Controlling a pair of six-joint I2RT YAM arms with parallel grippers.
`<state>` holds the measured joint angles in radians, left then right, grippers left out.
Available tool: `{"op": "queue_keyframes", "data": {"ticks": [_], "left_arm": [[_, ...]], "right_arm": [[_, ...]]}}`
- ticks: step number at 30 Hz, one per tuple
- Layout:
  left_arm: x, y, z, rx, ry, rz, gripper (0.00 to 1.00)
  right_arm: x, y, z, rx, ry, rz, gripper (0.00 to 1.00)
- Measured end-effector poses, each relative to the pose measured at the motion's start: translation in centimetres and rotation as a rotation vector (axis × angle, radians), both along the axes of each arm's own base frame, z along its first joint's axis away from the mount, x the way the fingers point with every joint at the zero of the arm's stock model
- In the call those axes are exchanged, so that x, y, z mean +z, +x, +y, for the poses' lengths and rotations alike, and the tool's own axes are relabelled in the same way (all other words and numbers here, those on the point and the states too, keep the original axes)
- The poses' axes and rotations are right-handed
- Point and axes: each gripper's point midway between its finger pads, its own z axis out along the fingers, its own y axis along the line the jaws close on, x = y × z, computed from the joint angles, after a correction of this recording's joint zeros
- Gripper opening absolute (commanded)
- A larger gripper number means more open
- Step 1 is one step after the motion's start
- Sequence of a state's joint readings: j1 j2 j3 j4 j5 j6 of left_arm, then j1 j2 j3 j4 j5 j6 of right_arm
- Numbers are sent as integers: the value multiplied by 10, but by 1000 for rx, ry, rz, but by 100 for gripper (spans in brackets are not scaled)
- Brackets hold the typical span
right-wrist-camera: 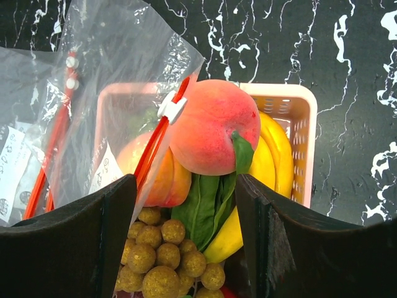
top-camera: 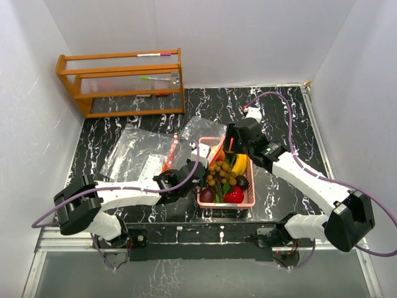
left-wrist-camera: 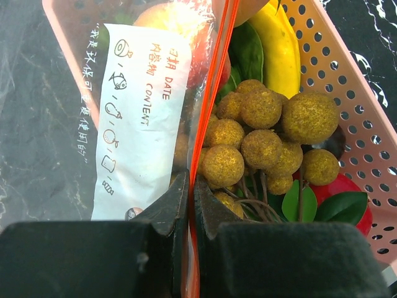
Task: Place the food in the zip-top bag and seal the zipper
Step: Open the zipper of the food storage bag.
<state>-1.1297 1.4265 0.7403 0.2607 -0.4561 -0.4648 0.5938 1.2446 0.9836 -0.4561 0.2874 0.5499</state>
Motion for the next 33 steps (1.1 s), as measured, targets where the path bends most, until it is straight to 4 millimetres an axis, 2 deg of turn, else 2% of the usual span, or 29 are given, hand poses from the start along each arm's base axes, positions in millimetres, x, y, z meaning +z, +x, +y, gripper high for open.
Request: {"op": "queue_keyframes", "data": {"ticks": [10, 20, 33], "left_arm": [[0, 1, 0, 3, 0, -2, 0], [0, 1, 0, 4, 0, -2, 0], [0, 1, 0, 4, 0, -3, 0]], "right_arm": [[0, 6, -2, -13, 8, -8, 68], [-20, 2, -8, -21, -13, 31, 68], [-20, 6, -5, -15, 4, 27, 68]]}}
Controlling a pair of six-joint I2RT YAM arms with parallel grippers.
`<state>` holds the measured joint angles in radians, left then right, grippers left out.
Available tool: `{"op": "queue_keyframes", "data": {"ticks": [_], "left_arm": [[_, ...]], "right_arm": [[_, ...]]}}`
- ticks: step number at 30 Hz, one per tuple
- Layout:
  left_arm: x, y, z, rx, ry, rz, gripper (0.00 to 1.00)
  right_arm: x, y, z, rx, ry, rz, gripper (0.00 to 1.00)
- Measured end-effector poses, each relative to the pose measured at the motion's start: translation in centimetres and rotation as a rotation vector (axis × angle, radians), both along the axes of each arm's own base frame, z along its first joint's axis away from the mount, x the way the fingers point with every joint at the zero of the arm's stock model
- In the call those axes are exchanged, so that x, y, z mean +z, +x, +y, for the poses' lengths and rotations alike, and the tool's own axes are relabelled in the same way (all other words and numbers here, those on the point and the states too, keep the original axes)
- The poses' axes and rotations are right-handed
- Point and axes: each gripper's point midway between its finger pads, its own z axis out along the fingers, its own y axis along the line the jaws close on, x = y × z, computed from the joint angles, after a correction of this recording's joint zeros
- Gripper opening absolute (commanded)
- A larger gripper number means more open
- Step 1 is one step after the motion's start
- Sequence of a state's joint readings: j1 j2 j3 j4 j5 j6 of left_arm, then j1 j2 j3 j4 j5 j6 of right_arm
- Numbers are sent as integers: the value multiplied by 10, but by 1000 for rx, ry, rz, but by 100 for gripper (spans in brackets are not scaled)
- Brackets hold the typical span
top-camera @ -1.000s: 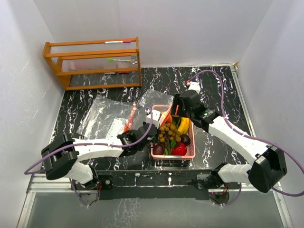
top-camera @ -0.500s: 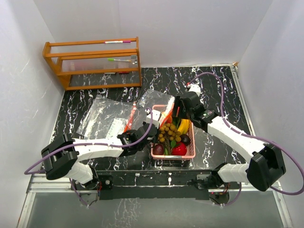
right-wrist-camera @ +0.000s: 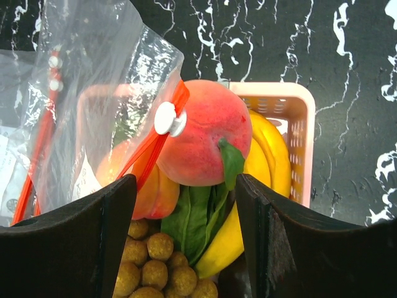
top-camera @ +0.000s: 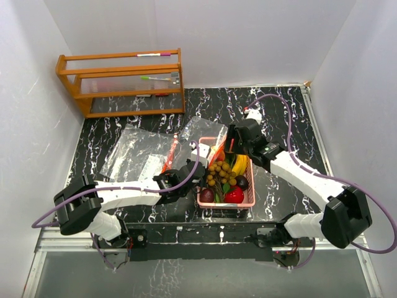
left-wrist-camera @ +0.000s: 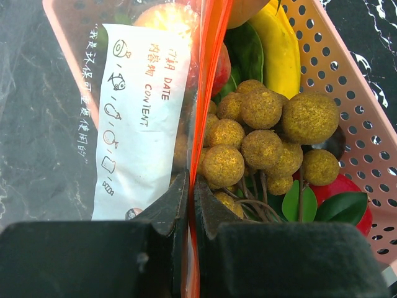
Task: Place the food in the zip-top bag and seal the zipper
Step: Open the zipper of the food storage bag.
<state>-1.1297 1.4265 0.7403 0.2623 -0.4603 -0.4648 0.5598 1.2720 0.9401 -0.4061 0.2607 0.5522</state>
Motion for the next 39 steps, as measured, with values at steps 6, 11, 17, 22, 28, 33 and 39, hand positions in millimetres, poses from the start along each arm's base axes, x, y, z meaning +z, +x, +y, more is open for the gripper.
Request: {"op": "queue_keyframes", "data": {"ticks": [6, 11, 17, 22, 28, 33, 39], "left_arm": [[0, 0, 0, 0, 0, 0, 0], [0, 0, 0, -1, 0, 0, 0], [1, -1, -1, -5, -3, 1, 0], [8, -2, -5, -25, -20, -3, 0], [20, -1, -13, -42, -41, -17, 0], [20, -3, -14, -54, -41, -14, 0], [20, -5, -16, -66, -44, -10, 0]], "right_arm": [[-3, 8, 7, 2, 15, -12, 63], [0, 12, 9, 0, 26, -24, 60], [9, 16, 11, 0, 39, -46, 58], [18, 19, 16, 12, 56, -60, 54], [18, 21, 21, 28, 64, -55, 47], [13, 20, 26, 46, 72, -38, 46], [15, 21, 29, 51, 91, -41, 27]]}}
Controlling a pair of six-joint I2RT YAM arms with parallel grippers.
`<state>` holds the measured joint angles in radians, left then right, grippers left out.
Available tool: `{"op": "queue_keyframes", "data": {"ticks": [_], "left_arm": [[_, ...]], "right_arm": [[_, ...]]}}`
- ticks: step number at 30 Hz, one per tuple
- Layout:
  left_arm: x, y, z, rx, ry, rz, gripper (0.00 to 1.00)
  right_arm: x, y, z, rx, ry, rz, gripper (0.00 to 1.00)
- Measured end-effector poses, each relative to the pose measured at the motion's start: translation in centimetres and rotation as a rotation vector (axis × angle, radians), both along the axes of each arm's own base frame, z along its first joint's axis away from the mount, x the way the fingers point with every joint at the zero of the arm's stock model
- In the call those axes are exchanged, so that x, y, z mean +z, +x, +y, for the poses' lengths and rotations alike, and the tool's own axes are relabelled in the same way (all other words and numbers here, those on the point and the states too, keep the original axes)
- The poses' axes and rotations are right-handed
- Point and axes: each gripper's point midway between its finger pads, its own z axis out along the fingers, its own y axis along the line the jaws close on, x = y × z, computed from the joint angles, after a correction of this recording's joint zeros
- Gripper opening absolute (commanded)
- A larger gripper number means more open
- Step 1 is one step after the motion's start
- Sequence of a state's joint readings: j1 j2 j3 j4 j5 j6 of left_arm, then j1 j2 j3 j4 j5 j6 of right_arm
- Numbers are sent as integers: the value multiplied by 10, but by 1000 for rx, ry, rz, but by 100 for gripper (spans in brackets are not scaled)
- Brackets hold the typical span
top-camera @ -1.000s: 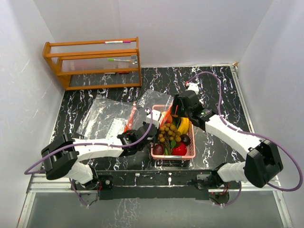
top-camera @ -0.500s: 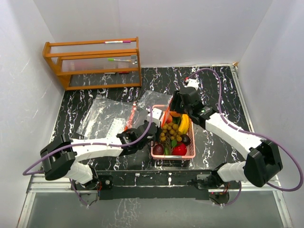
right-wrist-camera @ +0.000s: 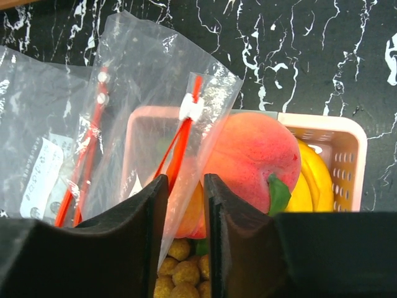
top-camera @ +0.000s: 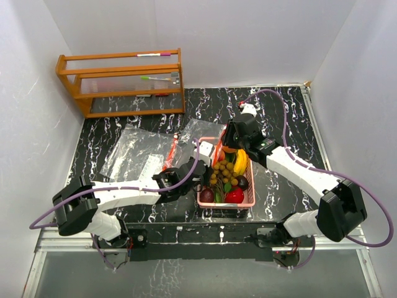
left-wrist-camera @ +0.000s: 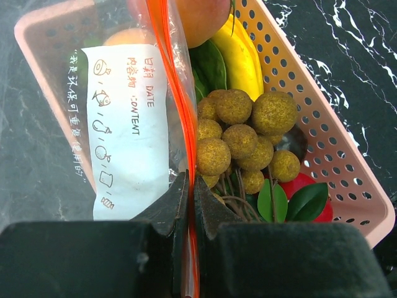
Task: Place the food in the zip-top bag and seal the zipper
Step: Open the zipper of the food storage bag.
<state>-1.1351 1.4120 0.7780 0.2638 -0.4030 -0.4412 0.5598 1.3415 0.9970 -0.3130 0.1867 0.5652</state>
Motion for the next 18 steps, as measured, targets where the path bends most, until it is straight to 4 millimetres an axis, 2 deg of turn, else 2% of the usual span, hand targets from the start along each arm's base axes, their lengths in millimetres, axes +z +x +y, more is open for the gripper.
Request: {"op": "queue_keyframes", "data": {"ticks": [2, 3, 11, 12, 13, 15, 18], "left_arm": [[0, 0, 0, -2, -1, 0, 0], [0, -1, -1, -3, -2, 0, 0], [2, -1, -2, -5, -6, -5, 0], [2, -1, -2, -5, -5, -5, 5], [1, -1, -2, -6, -3, -6, 15], [2, -1, 0, -11, 8, -12, 23], [11, -2, 1, -17, -7, -29, 40]], "right_arm": [[1, 0, 1, 1, 6, -2, 11], [1, 0, 1, 0, 8, -2, 8], [7, 2, 4, 2, 35, -27, 7], [7, 1, 3, 3, 37, -30, 7], [7, 0, 3, 5, 40, -36, 8], [9, -4, 1, 7, 45, -45, 8], [14, -9, -3, 13, 48, -63, 8]]}}
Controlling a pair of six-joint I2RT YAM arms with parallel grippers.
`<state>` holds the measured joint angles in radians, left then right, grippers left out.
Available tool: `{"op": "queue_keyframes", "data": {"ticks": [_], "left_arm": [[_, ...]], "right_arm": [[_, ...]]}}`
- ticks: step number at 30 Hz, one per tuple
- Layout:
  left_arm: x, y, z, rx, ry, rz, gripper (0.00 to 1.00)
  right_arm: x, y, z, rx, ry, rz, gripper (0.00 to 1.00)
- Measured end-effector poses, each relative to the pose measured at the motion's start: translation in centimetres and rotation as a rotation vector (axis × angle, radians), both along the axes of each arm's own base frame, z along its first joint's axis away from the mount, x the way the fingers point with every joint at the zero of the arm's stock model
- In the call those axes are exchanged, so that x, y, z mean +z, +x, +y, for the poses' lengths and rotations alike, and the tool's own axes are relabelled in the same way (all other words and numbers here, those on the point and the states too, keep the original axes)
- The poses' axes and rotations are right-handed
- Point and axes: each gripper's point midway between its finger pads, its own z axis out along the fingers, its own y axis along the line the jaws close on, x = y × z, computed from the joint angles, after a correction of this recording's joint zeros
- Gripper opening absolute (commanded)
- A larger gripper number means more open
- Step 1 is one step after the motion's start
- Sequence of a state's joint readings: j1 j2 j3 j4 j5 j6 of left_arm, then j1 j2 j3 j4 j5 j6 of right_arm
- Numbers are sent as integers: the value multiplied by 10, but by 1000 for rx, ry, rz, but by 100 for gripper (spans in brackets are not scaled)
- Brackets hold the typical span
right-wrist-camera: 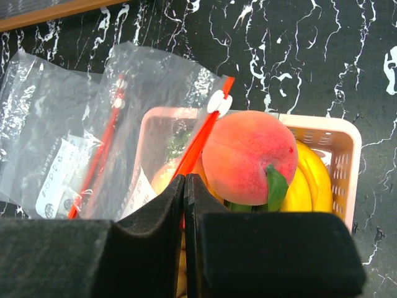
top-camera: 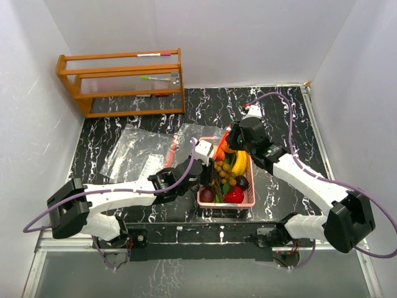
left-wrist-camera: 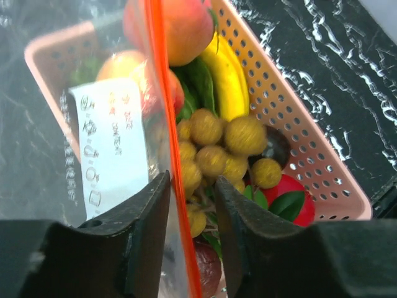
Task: Place the food in the zip-top bag and seal the zipper
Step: Open the zipper of the food storage bag.
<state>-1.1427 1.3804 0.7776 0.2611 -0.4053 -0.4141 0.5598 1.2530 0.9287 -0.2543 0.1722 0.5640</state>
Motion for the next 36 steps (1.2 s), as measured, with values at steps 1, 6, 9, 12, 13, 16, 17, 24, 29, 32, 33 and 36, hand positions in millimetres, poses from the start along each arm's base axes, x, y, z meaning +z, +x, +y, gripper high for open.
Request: {"op": "queue_keyframes", "data": {"ticks": [1, 6, 9, 12, 13, 16, 17, 24, 29, 32, 33, 36], "left_arm": [[7, 0, 1, -3, -12, -11, 42], [36, -1, 4, -9, -69, -56, 38], [41, -1, 4, -9, -81, -66, 37], [37, 0, 3, -9, -79, -64, 41], [34, 0, 2, -8, -73, -61, 43], [18, 2, -1, -5, -40, -48, 44], [12, 3, -1, -2, -26, -43, 44], [-20, 6, -1, 12, 40, -23, 30], [-25, 7, 2, 22, 41, -26, 19], [-27, 7, 3, 27, 33, -28, 19], [-27, 7, 3, 27, 28, -30, 19], [-28, 6, 5, 30, 20, -31, 19]], "right_arm": [[2, -1, -1, 2, 2, -10, 8], [2, -5, -2, 13, 6, -25, 8], [-4, -7, -3, 16, 1, -14, 8], [-5, -8, -3, 17, -1, -11, 8], [-5, -8, -3, 16, -2, -11, 9], [-7, -9, -5, 14, -9, -7, 27], [-7, -9, -6, 14, -12, -5, 33], [-2, -18, -10, 24, -24, 8, 48], [-8, -23, -11, 32, -35, 39, 48], [-8, -25, -10, 38, -32, 45, 49], [-9, -25, -10, 39, -33, 46, 48], [-10, -21, -7, 42, -36, 54, 48]]}}
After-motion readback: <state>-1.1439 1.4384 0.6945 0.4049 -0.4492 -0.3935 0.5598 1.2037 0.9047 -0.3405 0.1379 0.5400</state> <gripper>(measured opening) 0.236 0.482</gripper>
